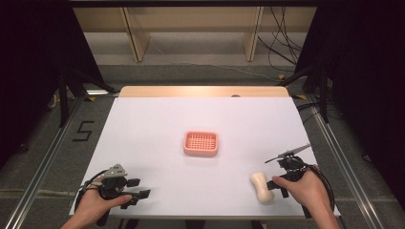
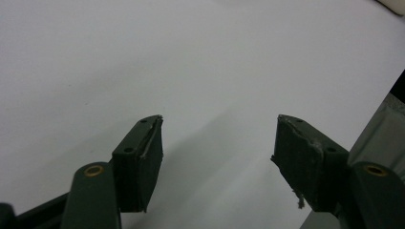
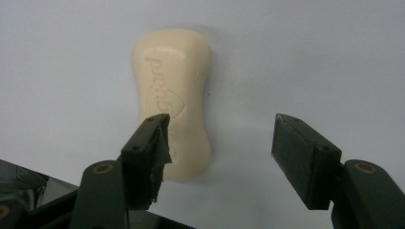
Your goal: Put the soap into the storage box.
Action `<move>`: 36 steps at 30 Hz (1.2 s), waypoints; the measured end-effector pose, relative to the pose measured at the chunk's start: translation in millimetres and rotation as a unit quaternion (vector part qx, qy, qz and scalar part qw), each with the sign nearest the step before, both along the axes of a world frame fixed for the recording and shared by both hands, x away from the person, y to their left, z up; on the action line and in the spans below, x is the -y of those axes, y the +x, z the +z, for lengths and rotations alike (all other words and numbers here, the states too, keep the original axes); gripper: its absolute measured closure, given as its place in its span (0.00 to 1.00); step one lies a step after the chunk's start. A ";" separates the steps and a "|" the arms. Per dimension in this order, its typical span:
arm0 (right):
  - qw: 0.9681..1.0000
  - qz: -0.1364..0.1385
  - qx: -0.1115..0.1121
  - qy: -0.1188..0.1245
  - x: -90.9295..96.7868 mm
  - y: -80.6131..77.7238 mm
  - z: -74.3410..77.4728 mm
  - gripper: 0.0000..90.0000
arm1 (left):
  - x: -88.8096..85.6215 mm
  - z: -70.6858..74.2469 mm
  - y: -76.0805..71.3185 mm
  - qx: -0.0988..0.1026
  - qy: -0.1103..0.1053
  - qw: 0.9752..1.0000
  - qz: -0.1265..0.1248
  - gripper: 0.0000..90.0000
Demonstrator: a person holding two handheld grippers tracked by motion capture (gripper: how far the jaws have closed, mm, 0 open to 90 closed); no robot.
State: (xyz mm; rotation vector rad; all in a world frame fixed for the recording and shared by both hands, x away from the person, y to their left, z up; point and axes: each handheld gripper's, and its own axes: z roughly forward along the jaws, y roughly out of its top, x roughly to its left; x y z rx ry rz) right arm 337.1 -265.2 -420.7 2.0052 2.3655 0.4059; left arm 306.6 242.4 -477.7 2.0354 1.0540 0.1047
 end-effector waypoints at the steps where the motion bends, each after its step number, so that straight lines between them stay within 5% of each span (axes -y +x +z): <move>1: 1.000 -0.001 -0.002 -0.001 -0.7 0.1 -0.1 0.43 | 0.3 0.0 -0.1 0.000 -0.001 1.000 -0.001 0.37; 16: 0.999 0.046 -0.017 -0.020 -32.1 9.6 2.7 0.43 | 0.2 0.2 -0.8 0.001 0.002 1.000 -0.006 0.37; 17: 0.997 0.064 -0.007 -0.031 -30.9 11.7 0.9 0.42 | 0.1 0.0 -0.6 0.001 0.003 1.000 -0.008 0.37; 19: 0.998 0.044 -0.027 -0.022 -37.7 11.6 2.6 0.42 | 0.2 0.0 -0.9 0.000 0.003 1.000 -0.007 0.37; 28: 0.995 0.077 -0.042 -0.040 -41.7 20.7 -8.1 0.41 | 0.0 0.4 -0.8 0.002 0.003 1.000 -0.007 0.37; 34: 0.995 0.071 -0.056 -0.045 -42.1 24.2 -13.0 0.42 | 0.3 0.2 -0.9 0.001 -0.002 1.000 -0.003 0.37; 36: 0.995 0.069 -0.063 -0.020 -41.3 26.0 -14.8 0.42 | 0.5 0.1 -0.7 0.001 -0.001 1.000 -0.004 0.37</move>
